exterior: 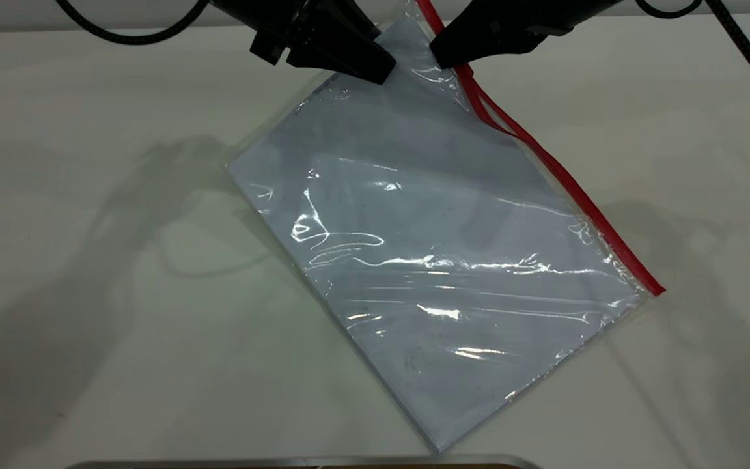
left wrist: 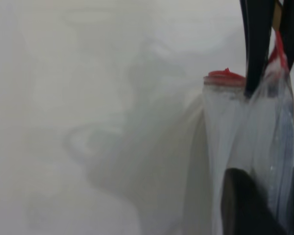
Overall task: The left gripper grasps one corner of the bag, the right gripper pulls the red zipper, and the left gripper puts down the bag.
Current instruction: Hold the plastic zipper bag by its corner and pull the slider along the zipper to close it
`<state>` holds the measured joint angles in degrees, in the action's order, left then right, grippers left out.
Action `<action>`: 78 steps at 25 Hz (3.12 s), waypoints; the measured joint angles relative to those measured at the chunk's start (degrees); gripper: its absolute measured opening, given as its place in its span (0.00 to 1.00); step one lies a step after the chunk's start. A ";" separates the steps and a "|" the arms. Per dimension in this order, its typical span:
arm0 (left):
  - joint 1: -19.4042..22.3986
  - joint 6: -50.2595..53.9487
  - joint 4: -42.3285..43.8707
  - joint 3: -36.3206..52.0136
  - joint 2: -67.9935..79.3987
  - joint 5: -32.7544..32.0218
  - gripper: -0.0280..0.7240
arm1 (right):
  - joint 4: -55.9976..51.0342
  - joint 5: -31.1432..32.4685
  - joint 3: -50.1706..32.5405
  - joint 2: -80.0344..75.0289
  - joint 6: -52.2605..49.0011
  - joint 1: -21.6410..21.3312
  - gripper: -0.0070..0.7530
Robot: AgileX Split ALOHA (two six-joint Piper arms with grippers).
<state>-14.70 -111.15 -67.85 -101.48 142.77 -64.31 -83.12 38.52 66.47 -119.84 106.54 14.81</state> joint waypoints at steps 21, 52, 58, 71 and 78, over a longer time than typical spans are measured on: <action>-1.50 0.04 -0.44 -0.01 -0.09 1.39 0.11 | 0.18 0.54 0.00 0.00 0.00 0.00 0.00; -0.41 0.12 0.52 -0.01 -0.09 4.32 0.11 | 2.87 -4.58 0.00 0.00 -2.61 0.00 0.57; -0.26 0.13 0.39 -1.46 -0.09 3.68 0.11 | 2.92 -5.33 0.00 0.00 -3.00 0.00 0.57; -0.26 0.31 0.25 -2.14 -0.09 2.97 0.11 | 2.92 -4.82 0.00 0.00 -3.08 0.00 0.35; -0.26 0.42 0.25 -2.14 -0.09 2.70 0.11 | 2.66 -3.38 0.00 0.00 -3.24 0.00 0.21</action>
<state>-14.96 -110.73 -67.60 -103.61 142.67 -61.61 -80.46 35.14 66.47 -119.84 103.30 14.81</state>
